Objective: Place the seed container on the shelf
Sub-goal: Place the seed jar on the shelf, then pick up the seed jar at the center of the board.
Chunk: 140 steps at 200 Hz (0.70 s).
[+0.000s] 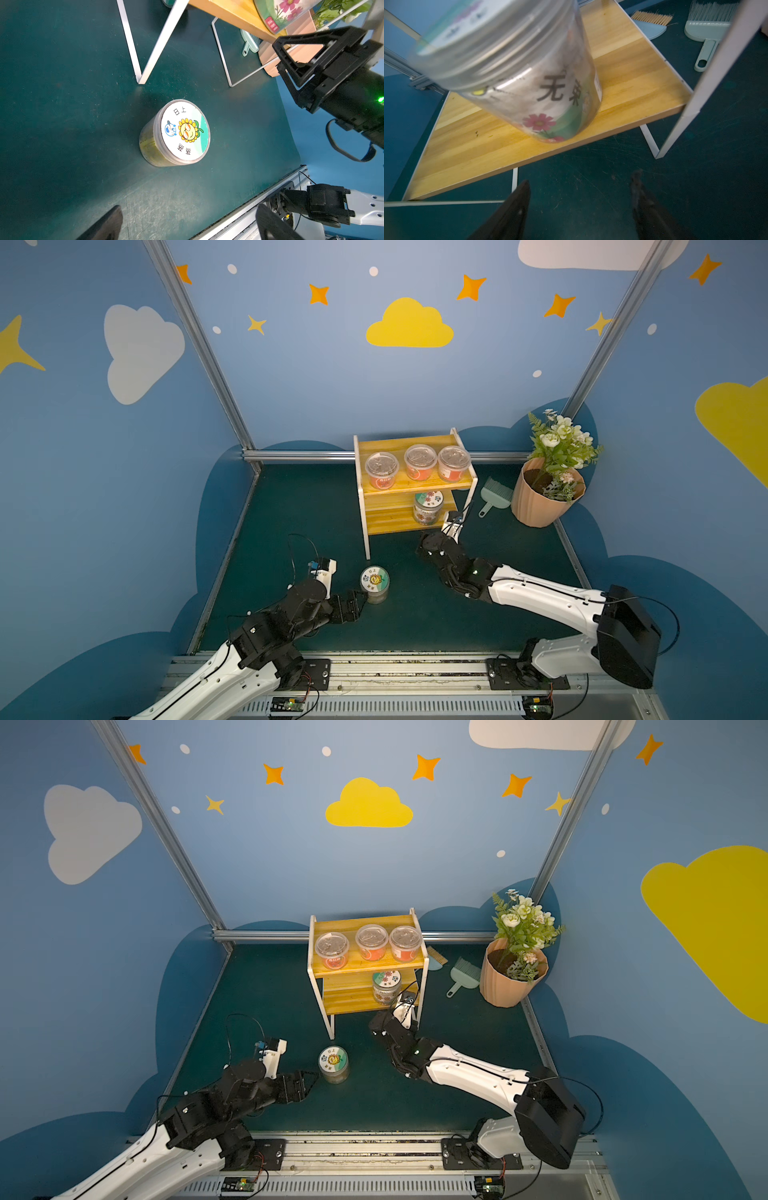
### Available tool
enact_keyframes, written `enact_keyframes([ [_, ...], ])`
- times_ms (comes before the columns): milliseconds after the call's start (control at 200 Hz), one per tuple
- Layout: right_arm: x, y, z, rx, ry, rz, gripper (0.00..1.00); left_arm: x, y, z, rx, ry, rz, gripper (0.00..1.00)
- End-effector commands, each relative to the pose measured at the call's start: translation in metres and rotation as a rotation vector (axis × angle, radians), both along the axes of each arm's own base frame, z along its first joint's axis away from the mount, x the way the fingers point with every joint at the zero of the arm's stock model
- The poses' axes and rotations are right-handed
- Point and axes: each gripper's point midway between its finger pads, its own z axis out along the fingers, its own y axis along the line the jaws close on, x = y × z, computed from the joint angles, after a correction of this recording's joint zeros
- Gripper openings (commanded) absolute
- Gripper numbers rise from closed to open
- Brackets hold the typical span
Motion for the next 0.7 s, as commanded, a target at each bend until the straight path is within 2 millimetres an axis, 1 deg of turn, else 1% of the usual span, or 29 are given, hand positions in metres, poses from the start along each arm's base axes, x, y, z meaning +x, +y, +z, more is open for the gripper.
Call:
enact_keyframes([
  [0,0.003,0.004,0.025,0.047,-0.087,0.019,0.62,0.001,-0.007,-0.006,-0.020,0.022,-0.009,1.00],
  [115,0.008,0.003,0.038,0.060,-0.144,0.032,0.52,0.003,-0.014,-0.011,-0.038,0.028,-0.021,1.00],
  [265,0.020,0.007,0.049,0.107,-0.180,0.058,0.46,0.007,-0.024,-0.014,-0.055,0.023,-0.040,1.00],
  [355,0.027,0.008,0.057,0.135,-0.206,0.057,0.45,0.010,-0.027,-0.015,-0.063,0.015,-0.044,1.00],
  [541,0.041,0.014,0.065,0.163,-0.220,0.068,0.45,0.013,-0.034,-0.019,-0.076,0.001,-0.058,1.00],
  [696,0.045,0.014,0.062,0.167,-0.211,0.061,0.45,0.016,-0.035,-0.022,-0.070,-0.008,-0.060,1.00],
])
